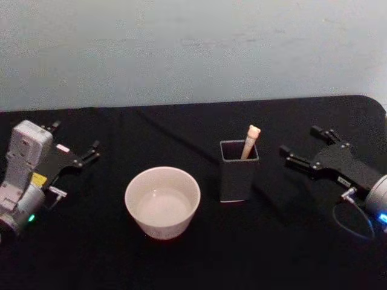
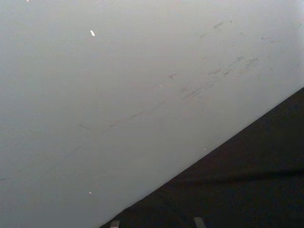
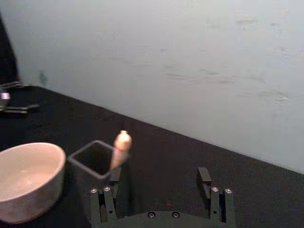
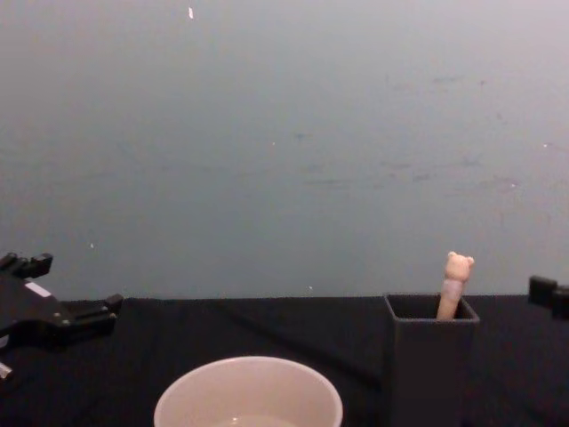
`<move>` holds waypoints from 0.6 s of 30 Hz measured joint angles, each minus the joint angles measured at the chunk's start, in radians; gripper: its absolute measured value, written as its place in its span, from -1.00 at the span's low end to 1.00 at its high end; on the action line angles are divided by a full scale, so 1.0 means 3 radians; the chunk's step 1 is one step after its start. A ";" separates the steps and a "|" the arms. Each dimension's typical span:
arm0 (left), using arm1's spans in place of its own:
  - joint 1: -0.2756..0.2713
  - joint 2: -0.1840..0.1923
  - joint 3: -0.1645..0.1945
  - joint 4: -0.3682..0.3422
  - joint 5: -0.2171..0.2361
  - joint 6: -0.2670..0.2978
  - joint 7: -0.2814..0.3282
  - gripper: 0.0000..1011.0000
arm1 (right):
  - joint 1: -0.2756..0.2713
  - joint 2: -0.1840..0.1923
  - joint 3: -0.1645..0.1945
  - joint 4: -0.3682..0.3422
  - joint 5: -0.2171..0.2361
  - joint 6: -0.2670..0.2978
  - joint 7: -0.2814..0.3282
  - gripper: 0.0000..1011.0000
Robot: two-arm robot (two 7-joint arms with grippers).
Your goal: Pick up the stirring spoon with one hand, stir inside the cup, then place it back in its original position.
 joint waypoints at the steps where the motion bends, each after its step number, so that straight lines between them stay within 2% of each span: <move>1: 0.0000 0.0000 0.0000 0.0000 0.0000 0.0000 0.0000 0.98 | -0.0007 -0.0003 -0.0004 -0.0017 0.0009 0.0001 0.0053 0.98; 7: 0.0000 0.0000 0.0000 0.0000 0.0000 0.0000 0.0000 0.98 | 0.0028 -0.0070 -0.0042 -0.0029 0.0018 0.0033 0.0205 0.98; 14: 0.0000 0.0000 0.0000 0.0000 0.0000 0.0000 0.0000 0.98 | 0.0163 -0.0219 -0.0101 0.0087 0.0001 0.0106 0.0317 0.98; 18: 0.0000 0.0000 0.0000 0.0000 0.0000 0.0000 0.0000 0.98 | 0.0311 -0.0332 -0.0144 0.0227 -0.0012 0.0209 0.0385 0.98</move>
